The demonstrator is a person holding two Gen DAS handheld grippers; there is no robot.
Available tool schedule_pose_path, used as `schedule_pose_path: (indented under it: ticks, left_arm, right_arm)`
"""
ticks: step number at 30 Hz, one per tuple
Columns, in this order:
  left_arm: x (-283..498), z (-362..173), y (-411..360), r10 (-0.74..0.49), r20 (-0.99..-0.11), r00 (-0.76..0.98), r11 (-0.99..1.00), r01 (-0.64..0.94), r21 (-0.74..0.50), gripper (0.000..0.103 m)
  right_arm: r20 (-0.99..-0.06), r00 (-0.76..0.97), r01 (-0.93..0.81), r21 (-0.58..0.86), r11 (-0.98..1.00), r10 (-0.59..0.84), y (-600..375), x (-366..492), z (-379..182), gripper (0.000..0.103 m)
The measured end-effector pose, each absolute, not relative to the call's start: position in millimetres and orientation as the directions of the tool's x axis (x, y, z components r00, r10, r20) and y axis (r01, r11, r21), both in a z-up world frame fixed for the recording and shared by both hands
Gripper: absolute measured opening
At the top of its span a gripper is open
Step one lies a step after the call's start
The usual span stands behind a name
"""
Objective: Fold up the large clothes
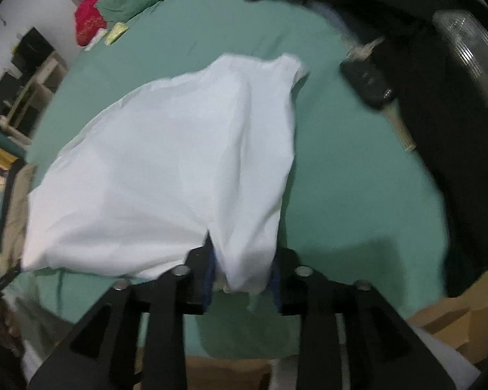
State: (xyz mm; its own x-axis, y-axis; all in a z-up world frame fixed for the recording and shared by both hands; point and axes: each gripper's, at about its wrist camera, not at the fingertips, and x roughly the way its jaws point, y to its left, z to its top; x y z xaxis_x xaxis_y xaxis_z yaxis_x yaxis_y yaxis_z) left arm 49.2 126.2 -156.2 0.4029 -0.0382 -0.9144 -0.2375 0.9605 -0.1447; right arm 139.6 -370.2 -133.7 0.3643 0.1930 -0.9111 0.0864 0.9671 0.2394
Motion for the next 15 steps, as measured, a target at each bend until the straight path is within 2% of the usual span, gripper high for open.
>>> schedule_pose_path:
  ticks: [2, 4, 5, 6, 8, 15]
  left_arm:
    - [52.2, -149.9, 125.2, -0.021, -0.909, 0.416, 0.96, -0.244, -0.134, 0.005]
    - [57.2, -141.2, 121.8, 0.021, -0.897, 0.442, 0.961, -0.255, -0.103, 0.019]
    - [60.8, -137.7, 120.9, 0.016, -0.888, 0.459, 0.961, -0.252, -0.113, 0.03]
    - [66.1, -134.4, 119.3, 0.0, -0.878, 0.478, 0.961, -0.243, -0.132, 0.035]
    - [82.9, -129.6, 111.1, -0.023, -0.866, 0.5, 0.966, -0.212, -0.149, 0.035]
    - [158.0, -143.7, 78.1, -0.106, -0.859, 0.5, 0.98, -0.093, -0.175, 0.035]
  right_arm:
    - [-0.901, 0.417, 0.082, 0.171, 0.982, 0.122, -364.4, 142.8, -117.8, 0.041]
    - [-0.87, 0.483, 0.053, 0.143, 0.988, 0.1, -354.6, 150.7, -100.0, 0.045]
    - [-0.861, 0.499, 0.044, 0.141, 0.989, 0.1, -350.8, 155.0, -96.6, 0.051]
    - [-0.843, 0.526, 0.021, 0.142, 0.99, 0.11, -341.9, 164.6, -91.2, 0.057]
    - [-0.826, 0.542, -0.034, 0.159, 0.987, 0.152, -328.3, 180.6, -89.8, 0.061]
    - [-0.851, 0.446, -0.175, 0.22, 0.96, 0.277, -255.2, 273.4, -129.2, 0.062]
